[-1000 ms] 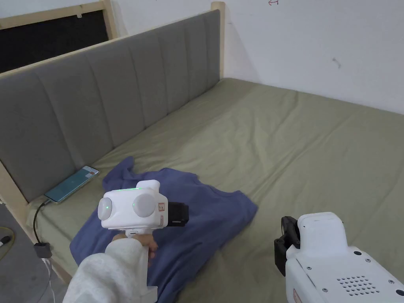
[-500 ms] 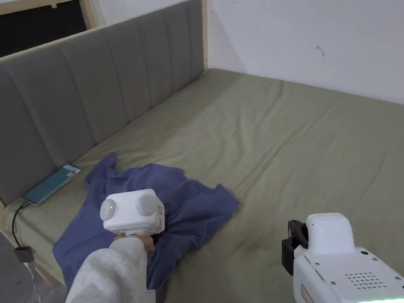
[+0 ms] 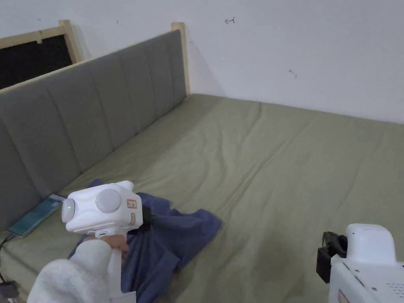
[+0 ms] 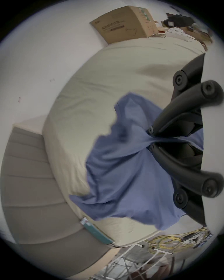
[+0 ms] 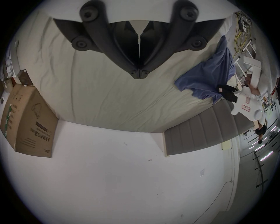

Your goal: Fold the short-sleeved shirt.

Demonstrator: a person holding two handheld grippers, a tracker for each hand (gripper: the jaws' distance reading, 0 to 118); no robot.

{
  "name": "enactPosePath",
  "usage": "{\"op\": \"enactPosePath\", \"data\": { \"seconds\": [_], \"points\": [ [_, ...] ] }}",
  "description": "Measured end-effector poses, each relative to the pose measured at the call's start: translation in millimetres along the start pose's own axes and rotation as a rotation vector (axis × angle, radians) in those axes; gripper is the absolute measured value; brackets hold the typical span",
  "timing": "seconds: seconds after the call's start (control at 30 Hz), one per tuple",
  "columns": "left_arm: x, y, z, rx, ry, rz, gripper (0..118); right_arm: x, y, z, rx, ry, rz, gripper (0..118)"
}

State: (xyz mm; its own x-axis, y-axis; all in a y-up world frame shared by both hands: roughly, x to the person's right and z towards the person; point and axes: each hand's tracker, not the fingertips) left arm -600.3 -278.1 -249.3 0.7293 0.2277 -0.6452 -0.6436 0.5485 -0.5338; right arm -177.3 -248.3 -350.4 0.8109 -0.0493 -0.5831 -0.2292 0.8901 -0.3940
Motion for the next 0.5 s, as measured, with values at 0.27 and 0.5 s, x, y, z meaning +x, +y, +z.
{"op": "enactPosePath", "data": {
  "seconds": [0.27,0.5],
  "points": [
    [128,6,82,0.153,-0.189,-0.228,3,63,20,47,0.111,-0.161,-0.093,0],
    [271,-30,160,0.236,-0.593,-0.457,3,131,33,116,0.228,-0.351,-0.187,0]
  ]
}}
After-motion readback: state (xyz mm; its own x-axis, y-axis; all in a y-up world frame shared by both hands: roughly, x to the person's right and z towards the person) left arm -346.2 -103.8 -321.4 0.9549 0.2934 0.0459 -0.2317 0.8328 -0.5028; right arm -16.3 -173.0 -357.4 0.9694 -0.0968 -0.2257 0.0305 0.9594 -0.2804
